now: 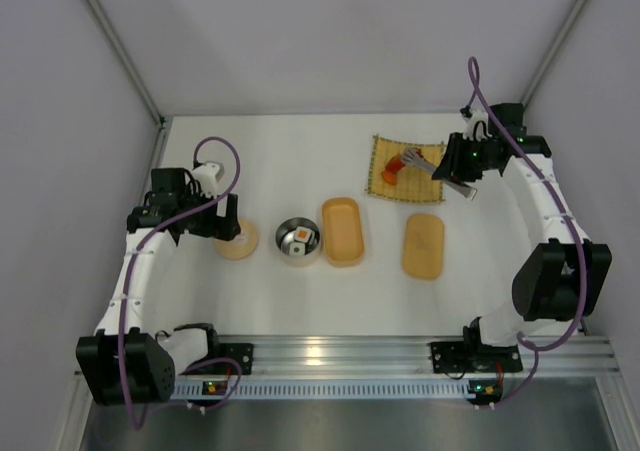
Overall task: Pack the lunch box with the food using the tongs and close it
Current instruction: Place the fake food in the packing box.
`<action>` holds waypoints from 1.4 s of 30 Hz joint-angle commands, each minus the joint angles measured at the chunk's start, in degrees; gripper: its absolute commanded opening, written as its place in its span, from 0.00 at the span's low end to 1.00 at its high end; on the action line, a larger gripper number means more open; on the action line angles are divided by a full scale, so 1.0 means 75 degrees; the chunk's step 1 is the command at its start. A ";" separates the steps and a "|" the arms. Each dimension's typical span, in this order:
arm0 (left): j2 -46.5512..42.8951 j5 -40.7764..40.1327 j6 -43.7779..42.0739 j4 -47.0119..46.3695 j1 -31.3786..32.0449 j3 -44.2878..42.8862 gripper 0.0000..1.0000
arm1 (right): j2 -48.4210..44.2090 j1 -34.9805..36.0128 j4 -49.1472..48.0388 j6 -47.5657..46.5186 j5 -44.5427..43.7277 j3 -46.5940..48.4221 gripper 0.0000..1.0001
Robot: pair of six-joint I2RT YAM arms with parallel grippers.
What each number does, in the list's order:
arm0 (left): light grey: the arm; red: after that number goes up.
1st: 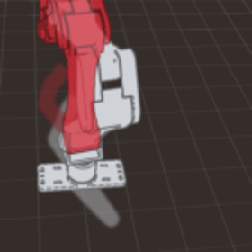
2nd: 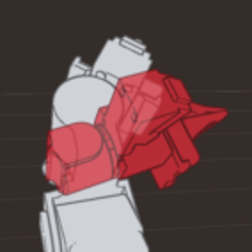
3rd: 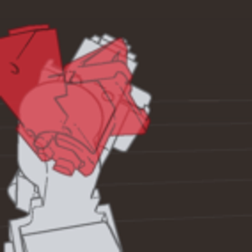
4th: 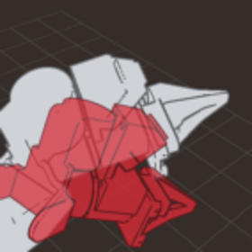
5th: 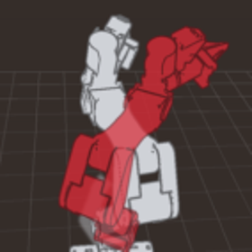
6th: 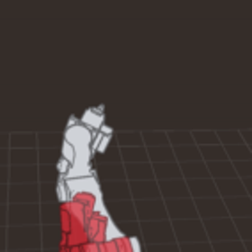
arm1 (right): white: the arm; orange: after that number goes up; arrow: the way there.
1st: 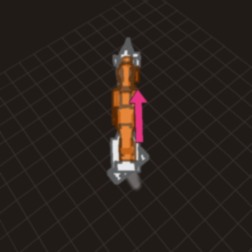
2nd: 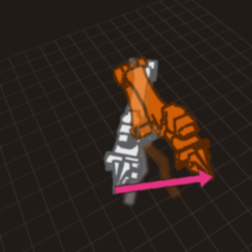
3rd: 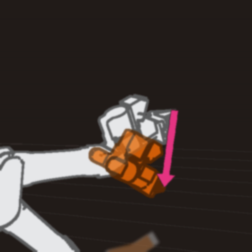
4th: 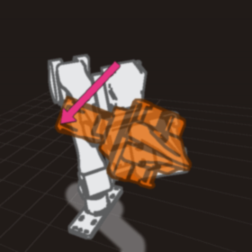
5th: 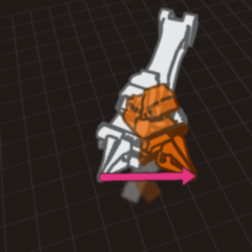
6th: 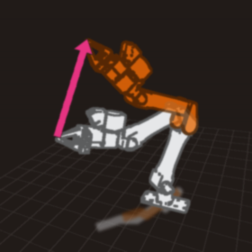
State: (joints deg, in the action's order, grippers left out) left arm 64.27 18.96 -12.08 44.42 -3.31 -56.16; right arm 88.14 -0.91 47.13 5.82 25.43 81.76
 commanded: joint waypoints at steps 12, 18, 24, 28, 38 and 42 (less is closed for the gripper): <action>-0.0097 0.0143 0.0028 -0.0087 -0.0039 -0.0141 0.98 | -0.1263 0.0425 0.1296 -0.2041 0.1671 0.0267 0.00; -0.0132 0.0120 0.0016 -0.0040 -0.0039 -0.0152 0.98 | -0.1299 0.1034 0.1930 -0.2640 0.1883 0.0314 0.00; -0.0179 0.0050 -0.0054 -0.0005 -0.0051 -0.0106 0.98 | -0.1100 0.1819 0.2106 -0.2804 0.1742 0.0373 0.00; -0.0237 -0.0044 -0.0101 -0.0005 -0.0039 -0.0059 0.98 | -0.0807 0.2136 0.2188 -0.2909 0.1637 0.0314 0.00; -0.0226 -0.0044 -0.0136 -0.0157 -0.0039 0.0140 0.98 | -0.0162 0.2722 0.2692 -0.3401 0.0935 0.0572 0.00; -0.0179 -0.0021 -0.0136 -0.0228 -0.0039 0.0187 0.98 | 0.0130 0.2886 0.2844 -0.3507 0.0653 0.0794 0.00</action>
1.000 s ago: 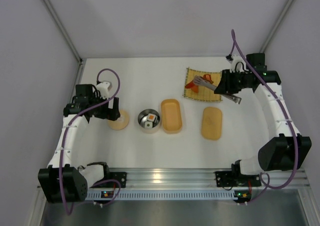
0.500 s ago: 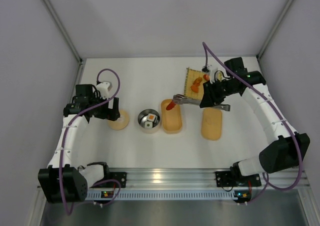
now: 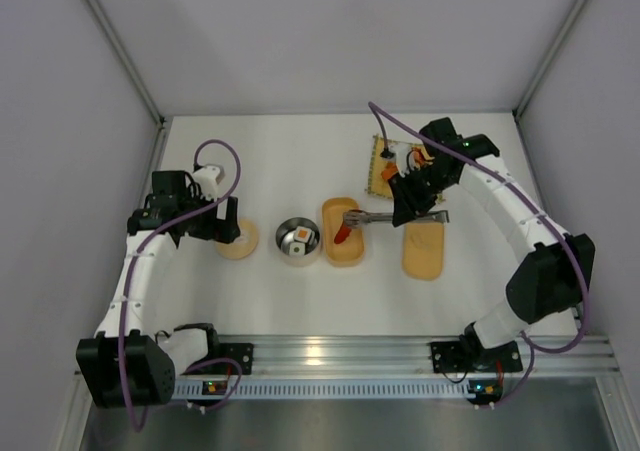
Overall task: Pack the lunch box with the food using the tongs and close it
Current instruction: Place the fake food in the packing box.
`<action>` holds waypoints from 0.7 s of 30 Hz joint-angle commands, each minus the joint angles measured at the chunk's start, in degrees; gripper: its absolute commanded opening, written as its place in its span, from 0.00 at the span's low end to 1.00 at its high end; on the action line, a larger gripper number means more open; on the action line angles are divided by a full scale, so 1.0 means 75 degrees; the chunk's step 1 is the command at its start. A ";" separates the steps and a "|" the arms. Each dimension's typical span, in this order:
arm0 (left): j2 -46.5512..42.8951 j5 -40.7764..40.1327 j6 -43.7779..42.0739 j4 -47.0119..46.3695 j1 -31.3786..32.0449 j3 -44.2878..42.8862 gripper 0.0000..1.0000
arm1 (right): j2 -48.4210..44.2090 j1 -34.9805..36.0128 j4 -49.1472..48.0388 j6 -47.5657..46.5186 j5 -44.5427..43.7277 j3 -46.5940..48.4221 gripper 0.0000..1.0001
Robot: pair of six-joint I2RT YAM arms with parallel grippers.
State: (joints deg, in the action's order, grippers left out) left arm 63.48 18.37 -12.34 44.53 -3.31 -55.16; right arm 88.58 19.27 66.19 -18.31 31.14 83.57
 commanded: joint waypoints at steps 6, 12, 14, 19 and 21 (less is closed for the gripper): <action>-0.0039 0.0105 -0.0066 -0.0313 -0.0039 0.0135 0.98 | 0.0553 0.0384 0.0174 -0.0208 -0.0097 0.0845 0.00; -0.0074 0.0023 -0.0124 -0.0324 -0.0039 0.0194 0.98 | 0.1115 0.0571 -0.0200 0.0154 -0.0003 0.1021 0.00; -0.0086 0.0000 -0.0136 -0.0336 -0.0039 0.0206 0.98 | 0.1244 0.0607 -0.0306 0.0249 0.0032 0.1080 0.01; -0.0086 -0.0024 -0.0159 -0.0336 -0.0039 0.0194 0.98 | 0.1596 0.0630 -0.0587 0.0577 0.0137 0.1302 0.17; -0.0074 -0.0024 -0.0160 -0.0336 -0.0039 0.0182 0.98 | 0.1655 0.0630 -0.0669 0.0705 0.0184 0.1408 0.27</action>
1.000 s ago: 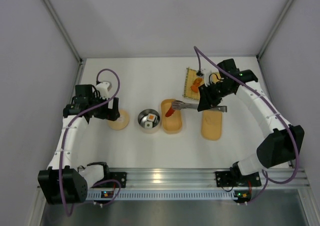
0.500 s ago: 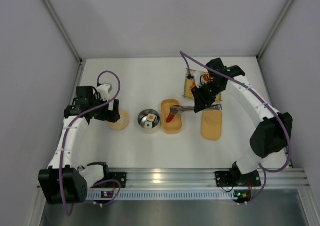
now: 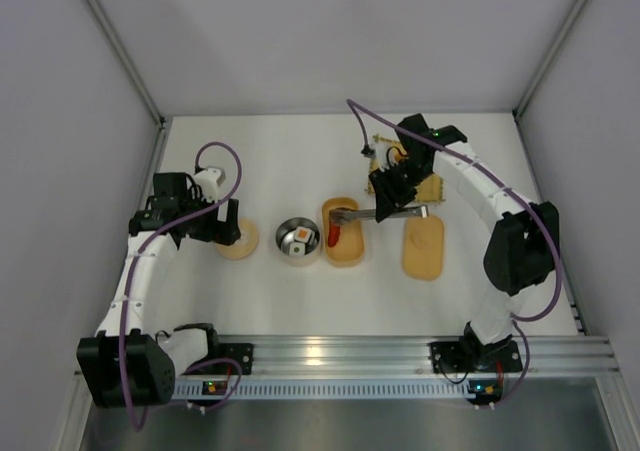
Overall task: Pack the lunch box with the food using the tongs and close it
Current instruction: Place the fake food in the packing box, then pick up the fake food from the plate.
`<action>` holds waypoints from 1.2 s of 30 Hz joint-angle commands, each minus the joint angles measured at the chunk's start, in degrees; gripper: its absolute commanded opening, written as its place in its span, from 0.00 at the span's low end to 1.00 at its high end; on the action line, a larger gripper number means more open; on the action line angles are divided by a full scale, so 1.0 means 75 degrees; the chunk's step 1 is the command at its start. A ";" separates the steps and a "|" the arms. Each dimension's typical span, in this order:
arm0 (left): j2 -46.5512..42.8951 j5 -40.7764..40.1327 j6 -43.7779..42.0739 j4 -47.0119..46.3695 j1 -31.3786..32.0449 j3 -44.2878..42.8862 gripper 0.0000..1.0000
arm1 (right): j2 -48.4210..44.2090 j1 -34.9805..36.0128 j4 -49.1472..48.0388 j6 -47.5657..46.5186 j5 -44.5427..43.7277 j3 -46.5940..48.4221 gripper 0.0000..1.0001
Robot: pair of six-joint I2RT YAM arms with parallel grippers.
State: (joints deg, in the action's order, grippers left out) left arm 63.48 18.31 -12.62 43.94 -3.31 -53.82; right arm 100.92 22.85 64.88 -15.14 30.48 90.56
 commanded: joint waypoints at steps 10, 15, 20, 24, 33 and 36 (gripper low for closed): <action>-0.0074 0.0078 -0.0040 -0.0187 -0.0039 -0.0101 0.98 | -0.0214 0.0012 -0.0425 0.0483 0.0190 0.1072 0.47; -0.0097 0.0102 -0.0005 -0.0129 -0.0039 -0.0230 0.98 | -0.0635 -0.0409 -0.0598 0.0739 0.0237 0.1214 0.43; -0.0121 0.0067 0.0077 -0.0164 -0.0051 -0.0277 0.98 | -0.1058 -0.1311 -0.1466 0.1291 -0.0721 0.0535 0.39; -0.0062 0.0102 0.0159 -0.0234 -0.0039 -0.0242 0.98 | -0.1129 -0.1511 -0.2017 0.1584 -0.2198 0.0160 0.39; -0.0039 0.0056 0.0078 -0.0234 -0.0039 -0.0195 0.98 | -0.0473 -0.1512 -0.2393 0.0905 -0.3161 0.0148 0.46; -0.0039 0.0055 0.0054 -0.0257 -0.0050 -0.0136 0.98 | -0.0332 -0.1500 -0.2487 0.0811 -0.3173 0.0089 0.47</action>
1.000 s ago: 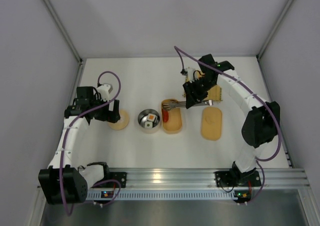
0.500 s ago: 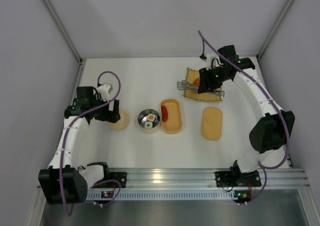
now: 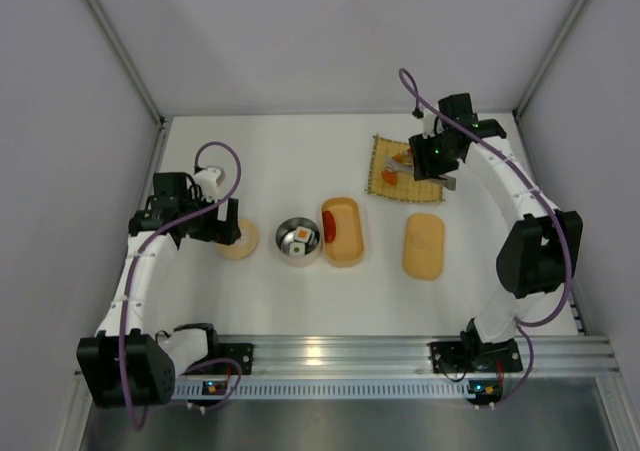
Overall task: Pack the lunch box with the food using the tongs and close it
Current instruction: Pick up the fake food from the plate.
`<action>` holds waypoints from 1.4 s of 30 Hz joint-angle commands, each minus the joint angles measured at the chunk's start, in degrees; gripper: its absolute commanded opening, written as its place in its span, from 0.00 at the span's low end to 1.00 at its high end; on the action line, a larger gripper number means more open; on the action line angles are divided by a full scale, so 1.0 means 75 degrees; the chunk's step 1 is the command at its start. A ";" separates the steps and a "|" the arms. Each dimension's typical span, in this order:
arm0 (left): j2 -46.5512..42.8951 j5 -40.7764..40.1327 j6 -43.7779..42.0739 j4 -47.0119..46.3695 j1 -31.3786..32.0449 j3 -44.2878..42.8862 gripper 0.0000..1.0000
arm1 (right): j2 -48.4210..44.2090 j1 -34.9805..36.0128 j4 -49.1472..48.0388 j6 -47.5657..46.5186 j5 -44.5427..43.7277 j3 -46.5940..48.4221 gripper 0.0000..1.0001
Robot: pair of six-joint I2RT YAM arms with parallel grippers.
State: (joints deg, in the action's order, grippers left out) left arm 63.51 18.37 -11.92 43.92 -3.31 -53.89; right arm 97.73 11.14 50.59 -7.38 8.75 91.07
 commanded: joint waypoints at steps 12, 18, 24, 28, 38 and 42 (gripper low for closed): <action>0.0040 0.0106 -0.0039 -0.0278 -0.0039 -0.0092 0.98 | 0.0656 0.0132 -0.0335 -0.0399 0.0204 0.0163 0.55; -0.0018 0.0105 -0.0051 -0.0266 -0.0039 -0.0057 0.98 | 0.0844 0.0144 -0.0522 -0.0469 0.0134 0.0127 0.55; -0.0030 0.0035 -0.0074 -0.0255 -0.0039 -0.0034 0.98 | 0.1160 0.0156 -0.0569 -0.0481 0.0215 0.0326 0.50; -0.0042 0.0023 -0.0074 -0.0278 -0.0039 -0.0022 0.98 | 0.1219 0.0168 -0.0523 -0.0505 0.0309 0.0385 0.41; -0.0077 0.0047 -0.0039 -0.0255 -0.0039 -0.0045 0.98 | 0.0306 0.0156 -0.0195 -0.0797 0.0509 -0.0095 0.21; -0.0065 0.0105 -0.0004 -0.0243 -0.0039 -0.0104 0.98 | -0.0233 0.0156 -0.0078 -0.0915 0.0555 -0.0259 0.17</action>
State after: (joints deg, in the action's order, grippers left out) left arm 63.55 18.39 -11.92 43.75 -3.31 -53.89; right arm 102.28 11.62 49.98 -12.62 11.18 88.90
